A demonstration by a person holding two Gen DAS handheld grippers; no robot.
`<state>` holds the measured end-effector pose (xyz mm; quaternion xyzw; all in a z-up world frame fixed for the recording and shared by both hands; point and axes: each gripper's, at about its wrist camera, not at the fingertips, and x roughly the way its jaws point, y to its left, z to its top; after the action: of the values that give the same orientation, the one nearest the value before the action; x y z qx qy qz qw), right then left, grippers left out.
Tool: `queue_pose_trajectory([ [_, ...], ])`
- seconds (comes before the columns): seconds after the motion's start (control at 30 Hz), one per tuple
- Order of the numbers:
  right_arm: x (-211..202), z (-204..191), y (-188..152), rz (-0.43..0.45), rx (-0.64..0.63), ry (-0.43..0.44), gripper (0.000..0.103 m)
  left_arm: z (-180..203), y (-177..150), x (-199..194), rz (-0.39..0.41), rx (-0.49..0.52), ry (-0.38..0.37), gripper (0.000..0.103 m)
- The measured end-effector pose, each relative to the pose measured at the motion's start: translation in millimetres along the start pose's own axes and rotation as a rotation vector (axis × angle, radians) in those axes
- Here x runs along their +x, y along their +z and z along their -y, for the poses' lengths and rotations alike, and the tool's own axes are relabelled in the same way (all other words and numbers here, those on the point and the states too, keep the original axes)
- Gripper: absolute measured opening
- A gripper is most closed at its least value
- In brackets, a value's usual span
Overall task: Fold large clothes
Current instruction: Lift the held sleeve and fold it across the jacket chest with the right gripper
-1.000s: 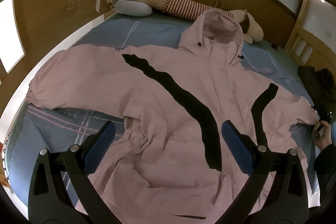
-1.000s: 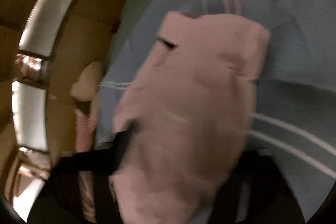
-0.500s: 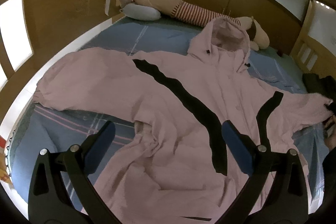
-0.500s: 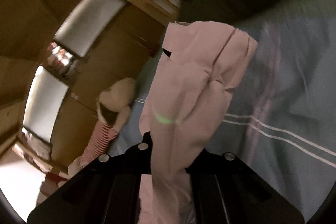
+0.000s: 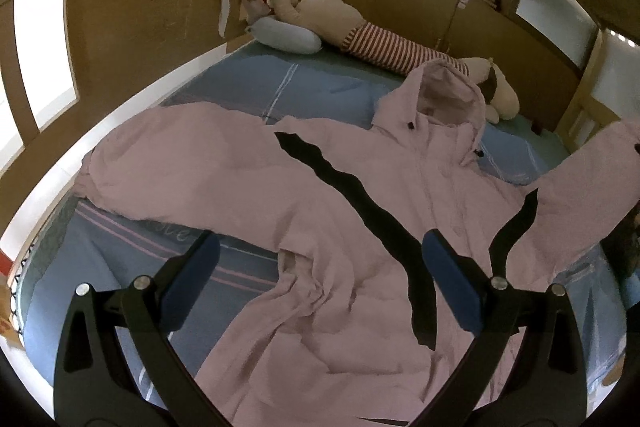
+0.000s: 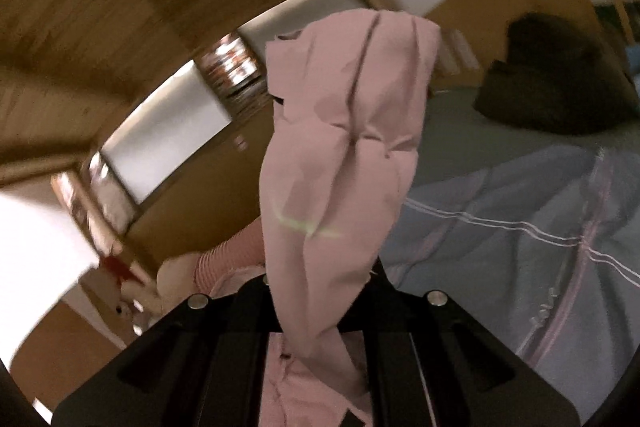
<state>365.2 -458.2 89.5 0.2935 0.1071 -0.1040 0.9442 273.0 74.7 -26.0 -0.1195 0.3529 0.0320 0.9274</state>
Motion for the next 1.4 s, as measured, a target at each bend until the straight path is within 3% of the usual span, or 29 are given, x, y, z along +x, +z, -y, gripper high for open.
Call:
queue_pose_trajectory([
  [0.2, 15.3, -89.1, -53.0, -0.062, -0.155, 0.037, 0.005, -12.6, 8.2, -3.8, 0.016, -0.033, -0.011, 0.101],
  [0.47, 29.3, -144.0, -127.3, -0.166, -0.300, 0.060, 0.005, -21.2, 14.9, -19.0, 0.044, -0.050, -0.059, 0.101],
  [0.97, 66.6, -196.1, -250.6, -0.361, -0.558, 0.031, 0.006, -44.8, 22.1, -23.9, 0.043, -0.102, -0.092, 0.101],
  [1.4, 78.1, -202.3, -319.4, -0.463, -0.739, -0.004, 0.006, -54.4, 26.9, -20.7, 0.036, -0.132, -0.087, 0.101],
])
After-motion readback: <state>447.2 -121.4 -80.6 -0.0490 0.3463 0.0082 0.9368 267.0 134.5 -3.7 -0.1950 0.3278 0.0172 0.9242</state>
